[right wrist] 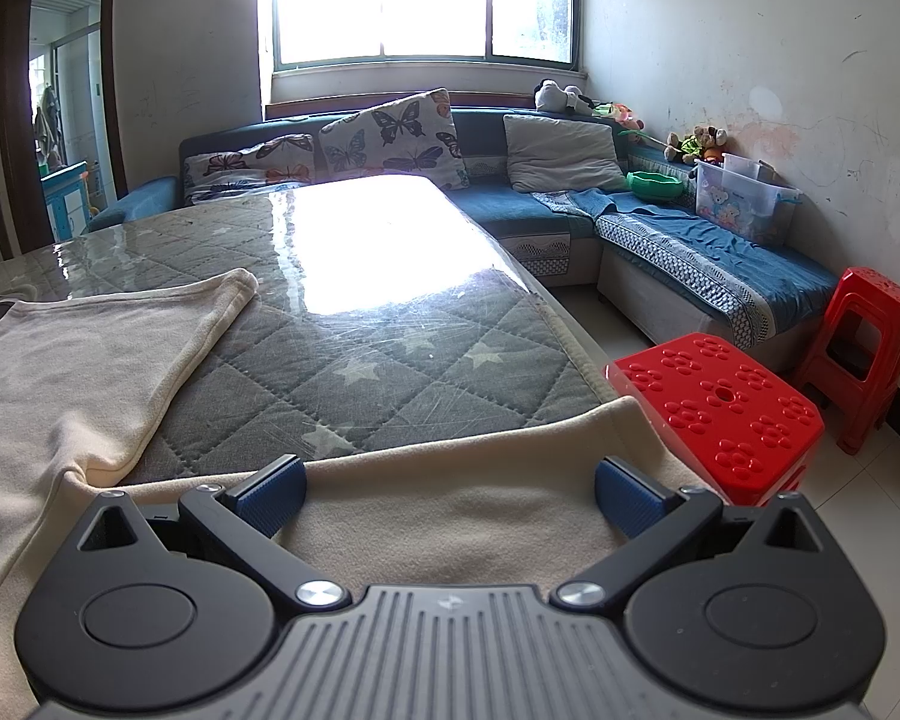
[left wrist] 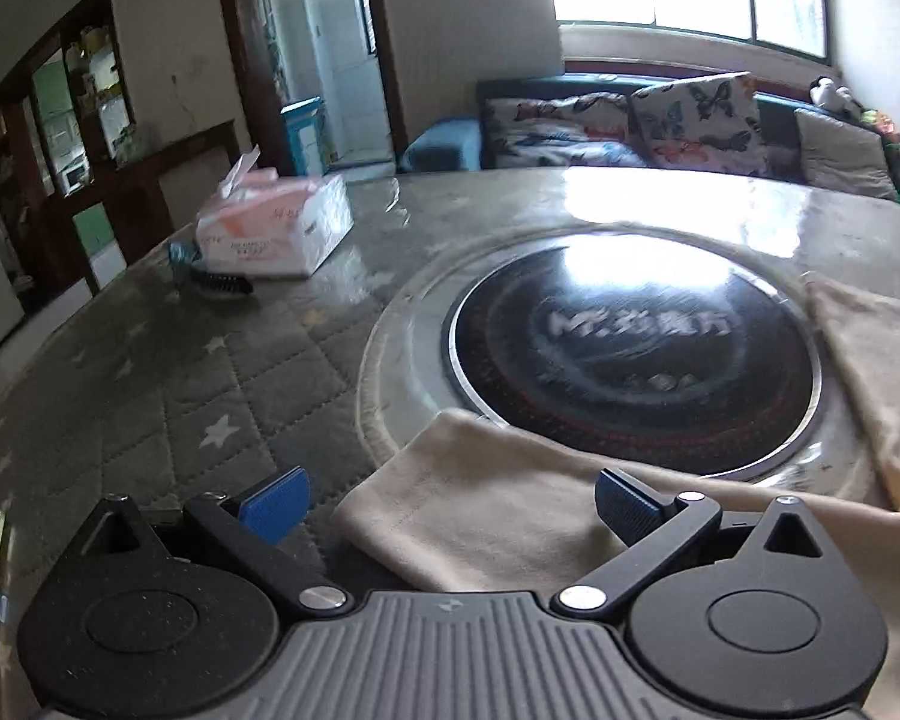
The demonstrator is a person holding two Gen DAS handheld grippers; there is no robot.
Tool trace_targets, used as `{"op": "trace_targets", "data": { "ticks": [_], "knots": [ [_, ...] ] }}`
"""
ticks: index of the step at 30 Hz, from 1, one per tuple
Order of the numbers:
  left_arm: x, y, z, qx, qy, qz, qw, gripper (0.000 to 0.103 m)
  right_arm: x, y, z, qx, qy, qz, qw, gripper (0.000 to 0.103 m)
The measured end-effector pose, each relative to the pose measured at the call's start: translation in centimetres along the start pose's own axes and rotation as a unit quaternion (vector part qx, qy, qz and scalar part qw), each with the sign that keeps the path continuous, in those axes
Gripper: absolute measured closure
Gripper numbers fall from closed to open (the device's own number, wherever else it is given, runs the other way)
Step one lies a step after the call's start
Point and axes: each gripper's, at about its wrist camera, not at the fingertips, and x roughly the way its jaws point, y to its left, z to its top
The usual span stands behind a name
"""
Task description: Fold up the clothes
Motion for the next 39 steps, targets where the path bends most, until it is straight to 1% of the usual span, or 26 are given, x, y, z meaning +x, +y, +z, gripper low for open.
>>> {"op": "trace_targets", "data": {
  "ticks": [3,6,10,13,15,18,20,22,24,26,28,32,36,39],
  "knots": [
    [-1.5,-1.0,0.3,0.002,-0.015,-0.026,0.9996,0.0,0.0,0.0,0.0,0.0,0.0,0.0,1.0,0.0],
    [-2.9,-3.0,0.4,0.012,-0.023,-0.066,0.9975,0.0,0.0,0.0,0.1,-0.001,0.002,0.0,1.0,0.0],
    [-4.3,-5.9,0.3,0.03,-0.031,-0.117,0.9922,0.0,-0.1,0.3,0.2,-0.003,0.003,-0.011,1.0,0.0],
    [-4.9,-8.1,0.1,0.046,-0.031,-0.148,0.9874,0.0,-0.6,0.9,0.5,-0.011,0.004,-0.024,1.0,0.0],
    [-4.9,-9.5,-0.2,0.058,-0.028,-0.161,0.9848,0.0,-1.4,1.6,0.9,-0.018,-0.007,-0.012,1.0,0.0],
    [-4.9,-11.3,-0.7,0.074,-0.024,-0.175,0.9815,0.0,-2.2,3.4,1.9,-0.037,-0.011,0.028,0.999,0.0],
    [-4.9,-12.1,-0.9,0.085,-0.025,-0.178,0.9801,0.0,-2.3,5.0,2.5,-0.055,-0.008,0.056,0.997,0.0],
    [-4.8,-12.8,-1.1,0.095,-0.026,-0.179,0.979,0.0,-1.8,6.9,2.8,-0.087,-0.001,0.076,0.993,0.0],
    [-4.6,-13.1,-1.4,0.1,-0.024,-0.177,0.9788,0.0,-1.1,8.5,2.9,-0.114,0.008,0.087,0.99,0.0],
    [-4.3,-13.2,-1.6,0.102,-0.019,-0.176,0.9789,0.0,0.2,9.8,3.0,-0.128,0.027,0.082,0.988,0.0],
    [-4.1,-13.1,-2.0,0.102,-0.012,-0.175,0.9792,0.0,1.3,10.2,2.8,-0.138,0.045,0.081,0.986,0.0],
    [-3.4,-12.9,-2.5,0.103,0.002,-0.175,0.9792,0.0,1.7,9.6,3.1,-0.119,0.043,0.054,0.99,0.0],
    [-3.2,-12.7,-2.8,0.097,0.007,-0.178,0.9793,0.0,1.5,9.5,3.7,-0.127,0.038,0.053,0.99,0.0],
    [-3.1,-12.6,-2.9,0.093,0.009,-0.18,0.9793,0.0,1.8,10.2,4.4,-0.14,0.037,0.064,0.987,0.0]
  ]
}}
